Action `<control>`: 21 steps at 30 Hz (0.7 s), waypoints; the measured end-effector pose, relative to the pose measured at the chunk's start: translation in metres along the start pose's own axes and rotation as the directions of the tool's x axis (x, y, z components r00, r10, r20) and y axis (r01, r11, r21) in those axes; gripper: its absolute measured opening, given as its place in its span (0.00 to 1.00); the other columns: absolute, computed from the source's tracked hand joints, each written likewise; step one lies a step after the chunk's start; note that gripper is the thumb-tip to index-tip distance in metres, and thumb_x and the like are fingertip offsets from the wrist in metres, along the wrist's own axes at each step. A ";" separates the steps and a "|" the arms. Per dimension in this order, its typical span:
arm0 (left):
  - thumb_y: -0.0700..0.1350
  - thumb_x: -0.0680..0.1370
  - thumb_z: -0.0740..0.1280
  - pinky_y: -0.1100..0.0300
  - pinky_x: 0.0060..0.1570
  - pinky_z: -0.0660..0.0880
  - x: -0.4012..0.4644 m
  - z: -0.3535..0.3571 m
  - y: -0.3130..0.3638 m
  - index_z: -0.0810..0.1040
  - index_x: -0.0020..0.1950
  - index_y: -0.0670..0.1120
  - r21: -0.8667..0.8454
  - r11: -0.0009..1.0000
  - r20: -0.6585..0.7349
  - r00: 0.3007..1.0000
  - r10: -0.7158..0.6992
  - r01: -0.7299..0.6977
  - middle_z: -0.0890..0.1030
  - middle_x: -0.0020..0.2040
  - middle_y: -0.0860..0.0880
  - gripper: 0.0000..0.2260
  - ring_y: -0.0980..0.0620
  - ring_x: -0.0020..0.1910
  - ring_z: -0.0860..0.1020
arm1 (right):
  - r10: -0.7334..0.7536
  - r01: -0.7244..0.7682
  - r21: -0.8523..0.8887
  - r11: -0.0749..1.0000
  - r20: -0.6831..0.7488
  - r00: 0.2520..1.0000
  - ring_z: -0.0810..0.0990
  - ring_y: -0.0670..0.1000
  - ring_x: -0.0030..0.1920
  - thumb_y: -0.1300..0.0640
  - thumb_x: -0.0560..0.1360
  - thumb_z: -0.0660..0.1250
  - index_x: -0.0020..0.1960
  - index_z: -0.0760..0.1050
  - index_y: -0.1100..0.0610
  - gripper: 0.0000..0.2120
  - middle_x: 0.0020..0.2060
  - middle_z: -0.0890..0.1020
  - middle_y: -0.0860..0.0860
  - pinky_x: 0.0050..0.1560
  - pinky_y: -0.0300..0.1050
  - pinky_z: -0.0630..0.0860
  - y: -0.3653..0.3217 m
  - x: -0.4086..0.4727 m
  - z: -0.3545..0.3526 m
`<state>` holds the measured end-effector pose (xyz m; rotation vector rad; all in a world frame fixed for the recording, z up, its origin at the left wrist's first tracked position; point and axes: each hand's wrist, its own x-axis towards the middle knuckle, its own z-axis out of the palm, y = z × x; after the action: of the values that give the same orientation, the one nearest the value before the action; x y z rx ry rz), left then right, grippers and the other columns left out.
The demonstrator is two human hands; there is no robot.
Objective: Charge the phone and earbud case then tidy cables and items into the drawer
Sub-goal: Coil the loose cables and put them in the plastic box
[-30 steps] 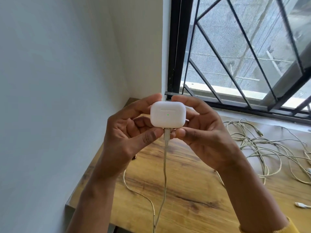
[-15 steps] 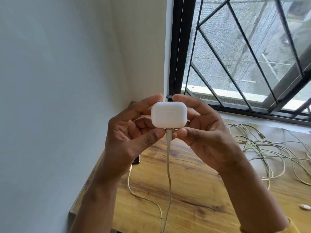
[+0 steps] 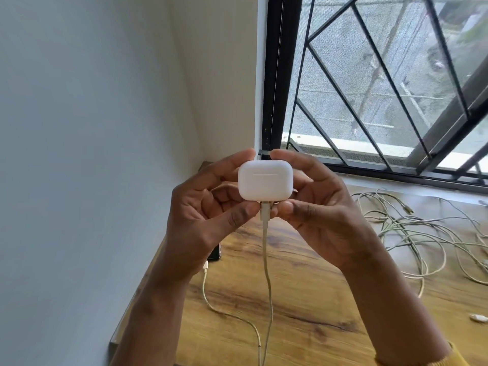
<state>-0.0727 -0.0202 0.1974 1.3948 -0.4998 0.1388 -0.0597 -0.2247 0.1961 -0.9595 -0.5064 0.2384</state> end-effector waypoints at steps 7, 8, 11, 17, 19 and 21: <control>0.38 0.76 0.77 0.55 0.56 0.84 0.002 -0.005 -0.003 0.76 0.74 0.53 0.030 0.999 0.012 1.000 -0.022 0.021 0.85 0.64 0.51 0.28 0.41 0.65 0.83 | -0.001 0.002 0.012 1.000 -0.031 1.000 0.83 0.59 0.53 0.73 0.71 0.69 0.72 0.73 0.60 0.30 0.58 0.78 0.68 0.53 0.49 0.83 0.004 0.001 0.000; 0.37 0.76 0.77 0.55 0.56 0.84 0.002 -0.006 -0.004 0.77 0.73 0.52 0.032 0.999 0.009 0.999 -0.031 0.031 0.85 0.63 0.51 0.27 0.42 0.65 0.83 | -0.001 0.002 0.011 1.000 -0.041 0.999 0.83 0.60 0.54 0.73 0.71 0.69 0.73 0.72 0.60 0.31 0.59 0.77 0.69 0.54 0.50 0.82 0.004 0.001 -0.001; 0.37 0.75 0.76 0.57 0.54 0.84 0.004 -0.006 -0.009 0.78 0.71 0.50 0.050 0.997 -0.005 0.998 -0.066 0.066 0.85 0.61 0.53 0.26 0.45 0.63 0.84 | 0.010 -0.011 -0.016 1.000 -0.082 0.997 0.81 0.62 0.56 0.73 0.71 0.70 0.73 0.73 0.60 0.31 0.60 0.77 0.71 0.56 0.53 0.82 0.009 0.002 -0.006; 0.32 0.74 0.77 0.59 0.52 0.84 0.012 -0.010 -0.035 0.80 0.70 0.48 0.114 0.969 -0.080 0.974 -0.211 0.219 0.87 0.58 0.51 0.26 0.49 0.57 0.87 | 0.040 -0.084 -0.120 0.989 -0.324 0.945 0.84 0.61 0.53 0.71 0.70 0.75 0.69 0.78 0.61 0.27 0.54 0.84 0.66 0.56 0.53 0.83 0.027 0.003 -0.021; 0.32 0.74 0.78 0.58 0.52 0.84 0.014 -0.010 -0.052 0.81 0.70 0.49 0.134 0.956 -0.117 0.962 -0.246 0.261 0.88 0.57 0.51 0.26 0.50 0.56 0.87 | 0.051 -0.115 -0.145 0.983 -0.386 0.921 0.85 0.60 0.52 0.69 0.70 0.75 0.68 0.78 0.62 0.27 0.54 0.85 0.66 0.55 0.53 0.83 0.037 0.005 -0.026; 0.32 0.73 0.79 0.58 0.52 0.85 0.017 -0.010 -0.073 0.81 0.71 0.50 0.185 0.933 -0.160 0.946 -0.280 0.308 0.87 0.58 0.52 0.28 0.53 0.56 0.87 | 0.062 -0.158 -0.190 0.969 -0.434 0.899 0.86 0.61 0.53 0.69 0.70 0.76 0.67 0.79 0.61 0.26 0.54 0.85 0.66 0.57 0.57 0.83 0.050 0.007 -0.035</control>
<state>-0.0273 -0.0271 0.1373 1.6373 -0.1638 0.0384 -0.0346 -0.2190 0.1408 -1.2221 -0.0733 0.0681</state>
